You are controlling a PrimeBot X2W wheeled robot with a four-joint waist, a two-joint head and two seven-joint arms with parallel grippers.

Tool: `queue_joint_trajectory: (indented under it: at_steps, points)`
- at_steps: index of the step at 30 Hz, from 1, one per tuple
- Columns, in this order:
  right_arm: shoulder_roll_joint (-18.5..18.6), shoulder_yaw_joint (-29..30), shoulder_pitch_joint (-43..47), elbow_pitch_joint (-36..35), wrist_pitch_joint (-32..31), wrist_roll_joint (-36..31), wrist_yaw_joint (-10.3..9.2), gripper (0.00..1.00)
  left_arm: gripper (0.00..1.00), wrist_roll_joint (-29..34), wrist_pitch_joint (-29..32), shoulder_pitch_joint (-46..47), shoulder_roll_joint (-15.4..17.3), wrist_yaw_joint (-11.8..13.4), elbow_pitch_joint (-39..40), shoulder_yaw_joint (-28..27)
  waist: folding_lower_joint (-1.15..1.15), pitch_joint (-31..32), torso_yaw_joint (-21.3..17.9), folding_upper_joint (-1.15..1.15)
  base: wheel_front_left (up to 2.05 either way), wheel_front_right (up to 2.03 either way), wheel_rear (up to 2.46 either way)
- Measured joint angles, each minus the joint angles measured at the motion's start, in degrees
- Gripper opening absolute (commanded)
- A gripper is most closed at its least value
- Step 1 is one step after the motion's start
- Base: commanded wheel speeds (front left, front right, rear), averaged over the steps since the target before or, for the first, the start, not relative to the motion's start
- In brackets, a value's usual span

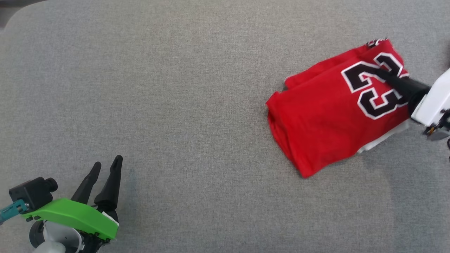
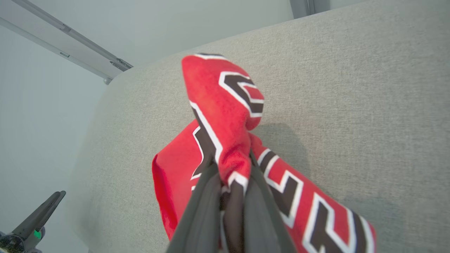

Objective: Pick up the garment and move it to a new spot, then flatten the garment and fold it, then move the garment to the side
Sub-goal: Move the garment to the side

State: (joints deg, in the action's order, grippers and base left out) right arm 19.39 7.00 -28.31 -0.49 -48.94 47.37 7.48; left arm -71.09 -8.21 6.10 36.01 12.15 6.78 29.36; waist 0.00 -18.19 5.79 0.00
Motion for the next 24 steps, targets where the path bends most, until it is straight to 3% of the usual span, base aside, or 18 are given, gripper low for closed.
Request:
queue_joint_trajectory:
  at_steps: [6, 12, 17, 24]
  points:
    - [2.1, 4.7, -8.5, 5.0, -3.1, -6.2, 0.00, 0.00, 1.00, 0.1, 0.1, 0.5, -0.4, -0.1, -0.3, 0.3, 0.00, -0.8, -0.3, 0.00, 0.00, 0.00, 0.00]
    - [5.0, 12.3, -11.3, 10.2, -3.4, -10.8, 0.00, 0.00, 1.00, 0.2, -0.2, 0.8, -0.3, -0.4, -0.4, -0.1, 0.00, -1.6, -1.0, 0.00, 0.00, 0.00, 0.00]
    - [5.9, 17.3, -12.2, 14.3, -0.6, -14.4, 0.00, 0.00, 1.00, 0.3, -0.2, 0.9, 0.9, 0.0, 0.1, -0.7, 0.00, -2.2, -2.4, 0.00, 0.00, 0.00, 0.00]
    - [6.9, 19.1, -13.2, 19.1, 4.3, -18.4, 0.00, 0.00, 1.00, 0.5, 0.6, 1.3, 2.1, 0.8, 1.2, -1.2, 0.00, -2.8, -4.5, 0.00, 0.00, 0.00, 0.00]
